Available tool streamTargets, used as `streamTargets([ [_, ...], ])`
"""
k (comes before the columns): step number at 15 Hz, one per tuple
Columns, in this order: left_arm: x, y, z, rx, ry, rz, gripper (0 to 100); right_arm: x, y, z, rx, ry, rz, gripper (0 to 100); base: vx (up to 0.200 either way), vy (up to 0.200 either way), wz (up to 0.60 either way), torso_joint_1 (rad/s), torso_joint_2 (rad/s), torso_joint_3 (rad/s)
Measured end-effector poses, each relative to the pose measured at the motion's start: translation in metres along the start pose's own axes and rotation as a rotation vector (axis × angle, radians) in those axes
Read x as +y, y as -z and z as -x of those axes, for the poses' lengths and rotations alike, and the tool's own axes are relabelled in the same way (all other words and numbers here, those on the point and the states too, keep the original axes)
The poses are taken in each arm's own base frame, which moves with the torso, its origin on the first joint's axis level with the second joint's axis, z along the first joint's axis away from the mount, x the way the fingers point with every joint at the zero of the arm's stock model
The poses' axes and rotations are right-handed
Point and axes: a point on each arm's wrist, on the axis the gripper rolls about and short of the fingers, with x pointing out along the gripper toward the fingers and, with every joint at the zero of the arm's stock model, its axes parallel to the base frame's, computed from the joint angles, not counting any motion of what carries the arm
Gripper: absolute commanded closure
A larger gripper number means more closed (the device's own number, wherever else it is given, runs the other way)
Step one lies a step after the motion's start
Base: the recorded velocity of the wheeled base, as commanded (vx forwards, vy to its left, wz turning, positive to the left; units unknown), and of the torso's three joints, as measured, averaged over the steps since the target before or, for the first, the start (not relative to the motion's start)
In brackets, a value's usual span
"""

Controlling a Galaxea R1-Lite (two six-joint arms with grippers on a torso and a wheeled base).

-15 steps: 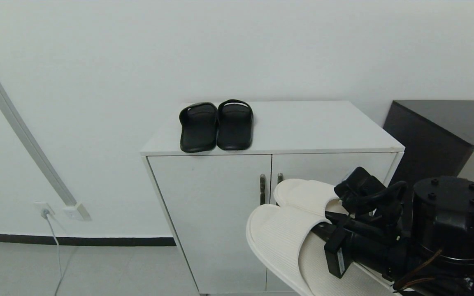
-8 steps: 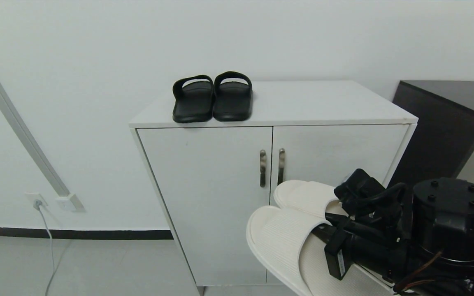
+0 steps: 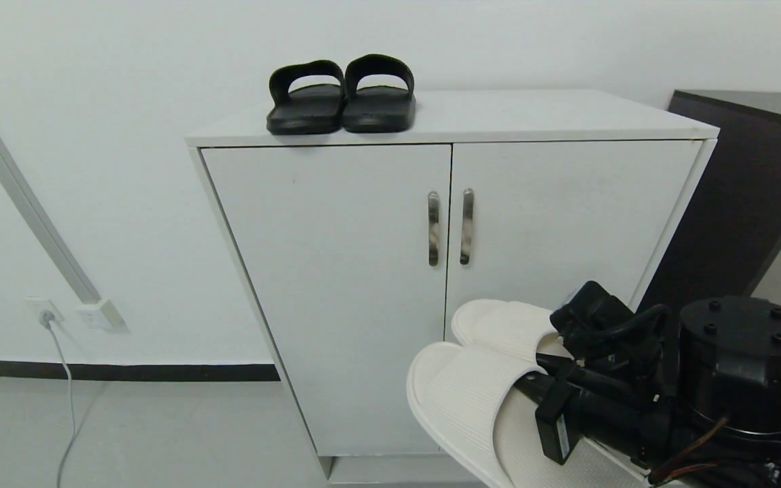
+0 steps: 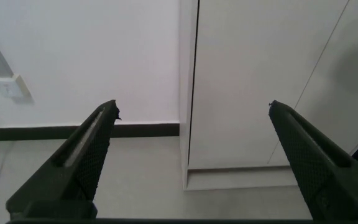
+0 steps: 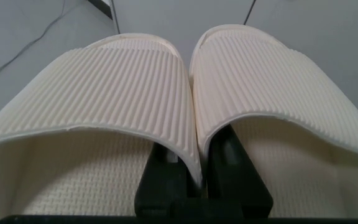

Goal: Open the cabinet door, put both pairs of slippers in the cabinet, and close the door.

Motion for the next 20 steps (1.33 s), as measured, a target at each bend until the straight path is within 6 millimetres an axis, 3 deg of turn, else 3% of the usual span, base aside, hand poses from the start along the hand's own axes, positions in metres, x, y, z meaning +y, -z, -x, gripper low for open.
streamTargets([
  [2, 0.0, 0.0, 0.0, 0.0, 0.001, -0.002, 0, 0.0, 0.002, 0.0, 0.005, -0.002, 0.0, 100, 0.0, 0.0, 0.0, -0.012, 0.37, 0.361],
  [12, 0.0, -0.001, 0.0, -0.003, 0.01, -0.031, 0, 0.0, 0.003, 0.002, 0.008, -0.002, 0.001, 100, 0.0, 0.0, 0.0, 0.0, 0.01, 0.018],
  [13, 0.0, -0.004, 0.001, -0.014, 0.01, -0.023, 0, 0.0, 0.002, 0.002, 0.001, -0.001, 0.0, 100, 0.0, 0.0, 0.0, -0.012, 0.22, 0.124],
  [16, -0.001, -0.039, 0.006, -0.081, 0.02, 0.057, 0, 0.0, 0.003, 0.003, 0.003, -0.001, 0.001, 100, 0.0, 0.0, 0.0, 0.001, 0.09, 0.046],
  [20, -0.004, -0.067, -0.017, 0.033, 0.165, 0.097, 0, 0.0, 0.003, 0.004, 0.002, -0.001, -0.001, 100, 0.0, 0.0, 0.0, 0.0, 0.0, 0.0],
])
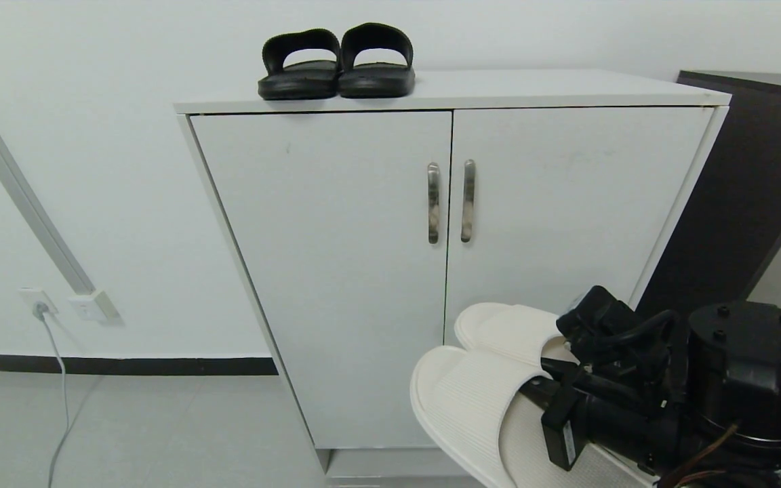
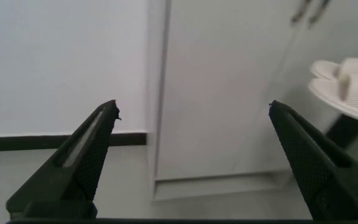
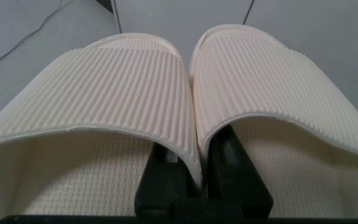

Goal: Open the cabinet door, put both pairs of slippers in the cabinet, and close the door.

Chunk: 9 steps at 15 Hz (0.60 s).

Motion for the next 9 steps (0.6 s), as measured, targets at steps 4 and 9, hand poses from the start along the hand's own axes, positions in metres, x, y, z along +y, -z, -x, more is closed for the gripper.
streamTargets([
  [4, -0.002, -0.024, -0.032, 0.028, 0.223, 0.007, 0, 0.0, 0.0, 0.0, 0.001, -0.001, 0.001, 100, 0.0, 0.0, 0.0, 0.0, 0.0, 0.0],
  [9, -0.005, -0.052, -0.073, 0.096, 0.364, 0.023, 0, 0.0, 0.001, 0.0, 0.005, -0.002, 0.001, 100, 0.0, 0.0, 0.0, 0.0, 0.0, 0.0],
])
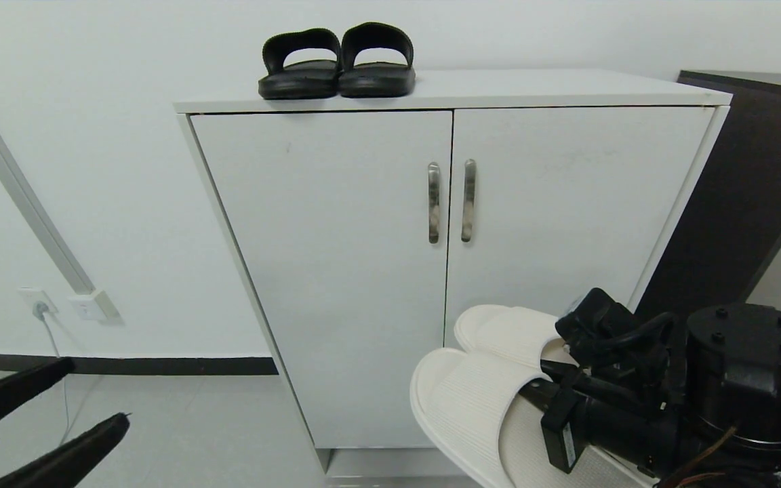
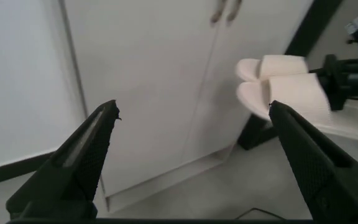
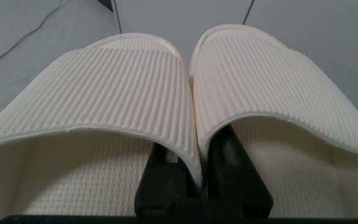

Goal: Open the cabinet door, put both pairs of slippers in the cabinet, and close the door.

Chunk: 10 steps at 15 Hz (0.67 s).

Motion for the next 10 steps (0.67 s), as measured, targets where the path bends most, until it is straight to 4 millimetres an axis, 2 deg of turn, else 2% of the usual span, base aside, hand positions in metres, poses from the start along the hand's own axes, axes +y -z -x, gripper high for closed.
streamTargets([
  [5, -0.013, -0.052, -0.061, 0.013, 0.257, 0.07, 0, 0.001, 0.001, 0.001, 0.004, -0.005, 0.002, 100, 0.0, 0.0, 0.0, 0.0, 0.0, 0.0],
  [10, -0.037, -0.07, -0.128, 0.003, 0.41, 0.091, 0, 0.002, 0.004, 0.0, 0.016, -0.008, 0.005, 100, 0.0, 0.0, 0.0, 0.0, 0.0, 0.0],
])
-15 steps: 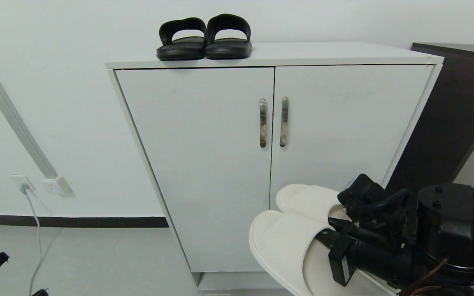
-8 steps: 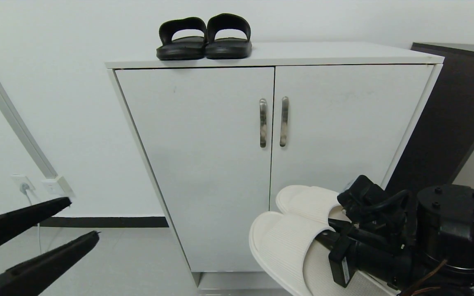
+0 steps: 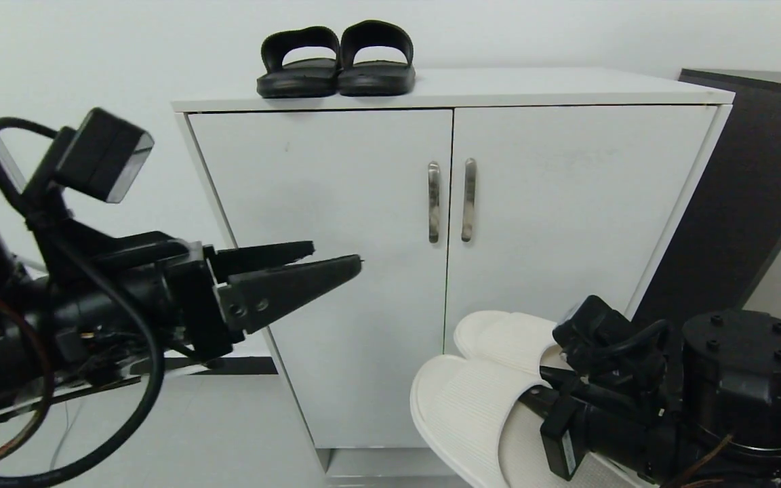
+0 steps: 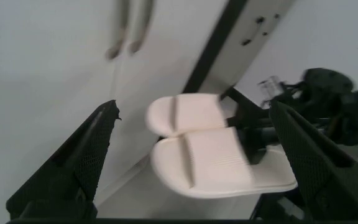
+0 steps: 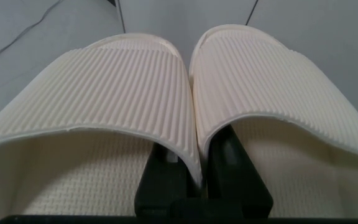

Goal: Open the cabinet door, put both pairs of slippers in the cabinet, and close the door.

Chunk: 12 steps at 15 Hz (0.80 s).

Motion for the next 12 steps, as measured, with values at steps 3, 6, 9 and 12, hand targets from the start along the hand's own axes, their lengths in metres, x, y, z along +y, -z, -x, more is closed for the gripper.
streamTargets([
  [3, -0.006, -0.011, -0.038, 0.008, 0.082, 0.033, 0, 0.0, 0.001, -0.001, 0.004, -0.001, 0.001, 100, 0.0, 0.0, 0.0, 0.0, 0.0, 0.0],
  [6, -0.008, -0.015, -0.069, 0.038, 0.174, 0.052, 0, 0.0, 0.004, 0.0, 0.015, 0.0, 0.001, 100, 0.0, 0.0, 0.0, 0.0, 0.0, 0.0],
  [9, -0.003, -0.022, -0.099, 0.042, 0.222, 0.081, 0, 0.0, 0.005, 0.0, 0.018, 0.0, 0.001, 100, 0.0, 0.0, 0.0, 0.0, 0.0, 0.0],
  [12, 0.001, -0.024, -0.129, 0.033, 0.214, 0.085, 0, 0.0, 0.006, 0.001, 0.02, 0.0, 0.002, 100, 0.0, 0.0, 0.0, 0.0, 0.0, 0.0],
])
